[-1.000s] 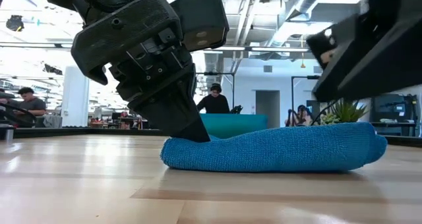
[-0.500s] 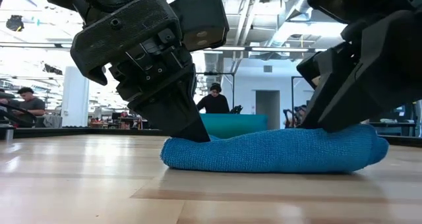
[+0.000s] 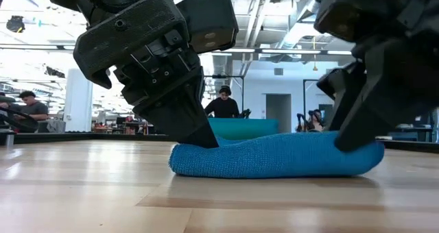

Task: Roll microfiber towels into tight, uniform cylinder then place into a basket
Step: Roll the blue microfiber towel

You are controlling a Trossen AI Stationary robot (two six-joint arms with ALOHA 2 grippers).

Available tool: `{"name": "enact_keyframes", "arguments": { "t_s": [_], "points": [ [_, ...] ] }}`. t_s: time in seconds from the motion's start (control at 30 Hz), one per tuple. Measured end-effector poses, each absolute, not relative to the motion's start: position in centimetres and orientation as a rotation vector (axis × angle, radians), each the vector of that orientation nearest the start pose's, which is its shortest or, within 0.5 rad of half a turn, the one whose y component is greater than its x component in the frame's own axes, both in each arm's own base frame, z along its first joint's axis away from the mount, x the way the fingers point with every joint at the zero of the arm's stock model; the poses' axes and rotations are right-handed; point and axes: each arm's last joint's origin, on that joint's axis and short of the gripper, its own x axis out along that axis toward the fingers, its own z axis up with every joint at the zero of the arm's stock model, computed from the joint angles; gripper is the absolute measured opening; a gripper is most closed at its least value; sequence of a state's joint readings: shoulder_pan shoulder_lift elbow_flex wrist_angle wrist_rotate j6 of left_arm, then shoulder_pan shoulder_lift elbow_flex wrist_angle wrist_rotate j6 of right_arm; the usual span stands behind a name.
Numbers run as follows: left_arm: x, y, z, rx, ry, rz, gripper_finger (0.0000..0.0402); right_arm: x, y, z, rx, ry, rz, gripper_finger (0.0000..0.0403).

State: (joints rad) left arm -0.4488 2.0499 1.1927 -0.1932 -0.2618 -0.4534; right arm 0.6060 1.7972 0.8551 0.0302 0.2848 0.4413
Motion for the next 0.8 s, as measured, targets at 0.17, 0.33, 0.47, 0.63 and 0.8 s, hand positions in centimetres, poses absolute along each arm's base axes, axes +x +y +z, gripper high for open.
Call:
{"name": "enact_keyframes", "arguments": {
  "t_s": [0.17,0.33,0.47,0.63,0.8],
  "points": [
    [35.9,-16.5,10.9,-0.051,0.995,0.053,0.0001,27.3,18.0,13.5,0.027,0.851,0.115,0.0118],
    [35.9,-16.5,10.9,-0.052,0.996,0.052,0.0001,26.7,17.6,15.4,0.045,0.836,0.118,0.0118],
    [35.9,-16.5,10.9,-0.053,0.997,0.050,0.0001,26.7,18.2,16.4,0.064,0.785,0.203,0.0118],
    [35.9,-16.5,10.9,-0.054,0.997,0.048,0.0001,27.1,19.1,14.5,0.058,0.803,0.243,0.0118],
    [35.9,-16.5,10.9,-0.055,0.998,0.048,0.0001,27.5,19.2,12.4,0.073,0.848,0.211,0.0118]
  ]
}}
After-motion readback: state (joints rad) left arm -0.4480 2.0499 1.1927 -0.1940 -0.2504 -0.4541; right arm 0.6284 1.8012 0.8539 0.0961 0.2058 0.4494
